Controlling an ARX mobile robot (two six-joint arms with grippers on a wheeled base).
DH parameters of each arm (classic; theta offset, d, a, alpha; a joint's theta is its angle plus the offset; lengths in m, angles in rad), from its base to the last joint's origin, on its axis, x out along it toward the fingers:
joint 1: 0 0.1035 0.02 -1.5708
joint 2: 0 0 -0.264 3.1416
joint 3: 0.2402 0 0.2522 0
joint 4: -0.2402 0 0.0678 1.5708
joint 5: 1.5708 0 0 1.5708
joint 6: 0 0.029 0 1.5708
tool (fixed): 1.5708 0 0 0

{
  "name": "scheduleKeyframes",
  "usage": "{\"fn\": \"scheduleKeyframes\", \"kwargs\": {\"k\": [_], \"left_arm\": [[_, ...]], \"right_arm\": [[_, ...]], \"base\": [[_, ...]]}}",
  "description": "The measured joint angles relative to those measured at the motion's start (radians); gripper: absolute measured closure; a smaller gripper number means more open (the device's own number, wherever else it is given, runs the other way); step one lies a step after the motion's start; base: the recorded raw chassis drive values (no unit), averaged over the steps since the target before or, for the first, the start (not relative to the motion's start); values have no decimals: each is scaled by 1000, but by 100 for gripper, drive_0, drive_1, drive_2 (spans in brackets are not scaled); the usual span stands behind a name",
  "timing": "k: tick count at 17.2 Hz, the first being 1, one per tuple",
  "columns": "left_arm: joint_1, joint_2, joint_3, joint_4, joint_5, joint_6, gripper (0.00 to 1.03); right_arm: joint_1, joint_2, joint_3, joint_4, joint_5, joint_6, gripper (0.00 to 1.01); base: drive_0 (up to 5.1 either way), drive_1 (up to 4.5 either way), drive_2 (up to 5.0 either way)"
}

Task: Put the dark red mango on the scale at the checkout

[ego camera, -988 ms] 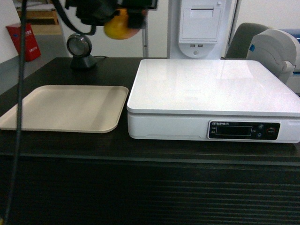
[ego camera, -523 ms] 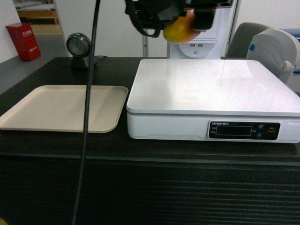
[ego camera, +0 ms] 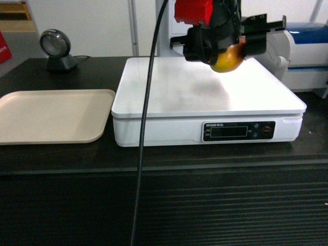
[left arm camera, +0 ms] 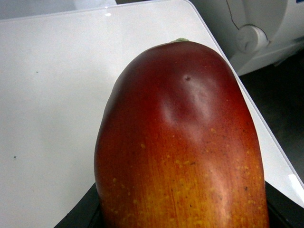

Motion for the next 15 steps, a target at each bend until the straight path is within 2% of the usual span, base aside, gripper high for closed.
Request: {"fn": "scheduleKeyframes", "kwargs": {"k": [3,5,9,12,13,15], "left_arm": [[0,77,150,-97,-65,-56,44],[-1,126,225,-150,-78,-76,44],[2,209,300,-229,-103,-87,44],[2,212,302,-227,-108,-89,44],[2,212,295,-214,-107,-92,38],[3,199,265,-180,-96,-89,16]], "right_arm": [[0,0,0,0,0,0,3],[0,0,0,0,0,0,3],[0,0,0,0,0,0,3],[0,0,0,0,0,0,3],[0,0,0,0,0,0,3],[0,0,0,0,0,0,3]], "base": [[0,0,0],[0,0,0],[0,0,0],[0,0,0],[0,0,0],[0,0,0]]}}
